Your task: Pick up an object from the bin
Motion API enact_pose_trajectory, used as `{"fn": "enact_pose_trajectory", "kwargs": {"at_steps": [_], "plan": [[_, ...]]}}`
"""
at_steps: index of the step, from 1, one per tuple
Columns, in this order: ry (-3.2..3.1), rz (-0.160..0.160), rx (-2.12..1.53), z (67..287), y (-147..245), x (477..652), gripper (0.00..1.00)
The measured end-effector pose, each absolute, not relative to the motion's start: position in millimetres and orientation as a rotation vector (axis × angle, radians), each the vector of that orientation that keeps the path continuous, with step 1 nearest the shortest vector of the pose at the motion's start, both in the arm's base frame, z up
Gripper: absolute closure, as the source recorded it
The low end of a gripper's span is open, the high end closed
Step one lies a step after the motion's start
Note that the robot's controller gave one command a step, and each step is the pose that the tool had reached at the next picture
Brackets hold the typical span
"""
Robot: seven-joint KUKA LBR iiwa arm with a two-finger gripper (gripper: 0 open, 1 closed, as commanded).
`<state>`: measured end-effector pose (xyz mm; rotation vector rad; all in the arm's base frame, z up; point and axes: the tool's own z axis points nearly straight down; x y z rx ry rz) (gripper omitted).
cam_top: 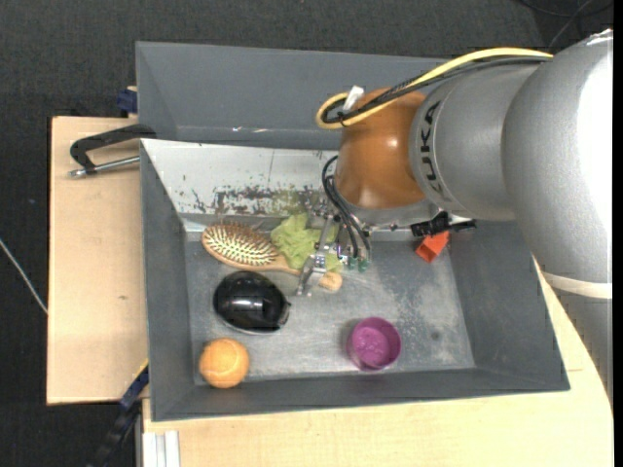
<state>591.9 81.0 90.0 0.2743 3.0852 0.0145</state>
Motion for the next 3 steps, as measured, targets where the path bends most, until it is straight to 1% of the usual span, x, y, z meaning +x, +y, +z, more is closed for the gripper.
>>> {"fn": "enact_pose_trajectory", "kwargs": {"at_steps": [1, 3], "plan": [[3.058, 0.016, 0.321, 90.9, 92.8, 598.3, 1.00], [3.059, 0.017, 0.320, 90.9, 93.0, 598.1, 1.00]]}}
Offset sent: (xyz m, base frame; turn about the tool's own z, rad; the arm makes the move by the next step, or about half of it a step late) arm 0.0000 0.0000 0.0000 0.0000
